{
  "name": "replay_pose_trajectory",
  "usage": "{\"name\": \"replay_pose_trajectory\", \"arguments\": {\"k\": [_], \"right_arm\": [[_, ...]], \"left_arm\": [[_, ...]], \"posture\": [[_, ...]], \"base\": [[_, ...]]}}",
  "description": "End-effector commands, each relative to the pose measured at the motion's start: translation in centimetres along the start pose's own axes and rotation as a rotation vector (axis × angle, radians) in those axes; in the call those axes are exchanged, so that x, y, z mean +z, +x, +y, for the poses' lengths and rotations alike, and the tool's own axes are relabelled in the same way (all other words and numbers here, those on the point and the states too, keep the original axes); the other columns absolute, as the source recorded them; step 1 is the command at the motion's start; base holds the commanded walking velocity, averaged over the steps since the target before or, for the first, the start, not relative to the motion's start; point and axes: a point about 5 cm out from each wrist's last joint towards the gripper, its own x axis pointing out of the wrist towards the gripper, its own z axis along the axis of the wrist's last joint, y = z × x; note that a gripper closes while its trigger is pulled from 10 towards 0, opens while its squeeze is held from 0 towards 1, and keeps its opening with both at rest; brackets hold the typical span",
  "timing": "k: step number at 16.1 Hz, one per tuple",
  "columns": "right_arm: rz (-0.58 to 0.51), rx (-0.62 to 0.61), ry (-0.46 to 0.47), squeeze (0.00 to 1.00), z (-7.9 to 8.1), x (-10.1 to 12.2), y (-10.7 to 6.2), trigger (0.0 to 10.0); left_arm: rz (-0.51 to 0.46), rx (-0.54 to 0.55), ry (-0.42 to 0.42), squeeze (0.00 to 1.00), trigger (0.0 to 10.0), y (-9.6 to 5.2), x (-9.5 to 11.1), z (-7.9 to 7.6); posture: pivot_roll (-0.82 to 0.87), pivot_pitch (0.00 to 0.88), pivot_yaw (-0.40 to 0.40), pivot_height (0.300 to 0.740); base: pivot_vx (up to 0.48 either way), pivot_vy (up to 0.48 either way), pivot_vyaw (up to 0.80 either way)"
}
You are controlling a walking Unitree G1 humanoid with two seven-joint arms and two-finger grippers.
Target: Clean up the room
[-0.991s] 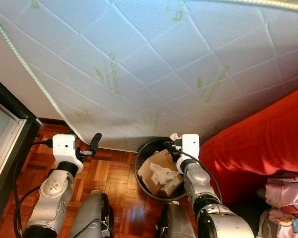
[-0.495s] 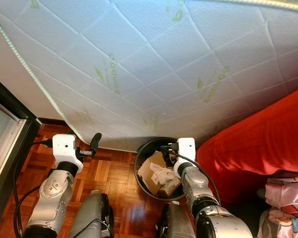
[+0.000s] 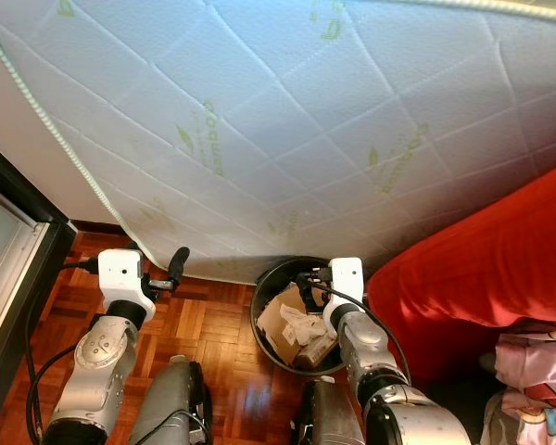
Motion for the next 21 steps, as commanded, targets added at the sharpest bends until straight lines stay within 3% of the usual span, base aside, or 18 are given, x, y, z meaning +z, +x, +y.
{"name": "replay_pose_trajectory", "arguments": {"k": [1, 7, 10, 14, 18, 19, 21], "right_arm": [[0.027, -0.037, 0.038, 0.00, -0.8, -1.7, -0.8, 10.0], [0.090, -0.103, 0.122, 0.00, -1.6, -6.1, -3.0, 10.0], [0.147, -0.143, 0.147, 0.00, -2.1, -8.9, -4.8, 10.0], [0.204, -0.224, 0.183, 0.00, -3.2, -10.8, -6.3, 10.0], [0.263, -0.294, 0.215, 0.00, -4.0, -12.7, -7.9, 10.0], [0.263, -0.294, 0.215, 0.00, -4.0, -12.7, -7.9, 10.0], [0.361, -0.373, 0.224, 0.00, -4.6, -14.8, -9.7, 10.0]], "left_arm": [[0.064, 0.013, -0.009, 0.00, 10.0, -0.6, -1.5, 0.3], [0.190, 0.024, 0.027, 0.00, 10.0, -0.7, -4.1, 1.4], [0.307, 0.043, 0.029, 0.00, 10.0, -1.9, -6.6, 2.2], [0.452, 0.063, 0.023, 0.00, 10.0, -3.4, -9.1, 3.0], [0.626, 0.160, -0.128, 0.00, 10.0, -5.8, -12.0, 3.7], [0.626, 0.160, -0.128, 0.00, 10.0, -5.8, -12.0, 3.7], [0.781, 0.128, -0.081, 0.00, 10.0, -8.1, -13.8, 3.4]], "posture": [[0.13, 0.271, -0.093, 0.662], [0.11, 0.230, -0.082, 0.722], [0.10, 0.194, -0.069, 0.740], [0.10, 0.131, -0.029, 0.740], [0.08, 0.060, -0.018, 0.740], [0.08, 0.060, -0.018, 0.740], [0.06, 0.018, -0.013, 0.740]], "base": [[0.000, 0.000, 0.00], [0.000, 0.000, 0.00], [0.000, 0.000, 0.00], [0.000, 0.000, 0.00], [0.000, 0.000, 0.00], [0.000, 0.000, 0.00], [0.000, 0.000, 0.00]]}}
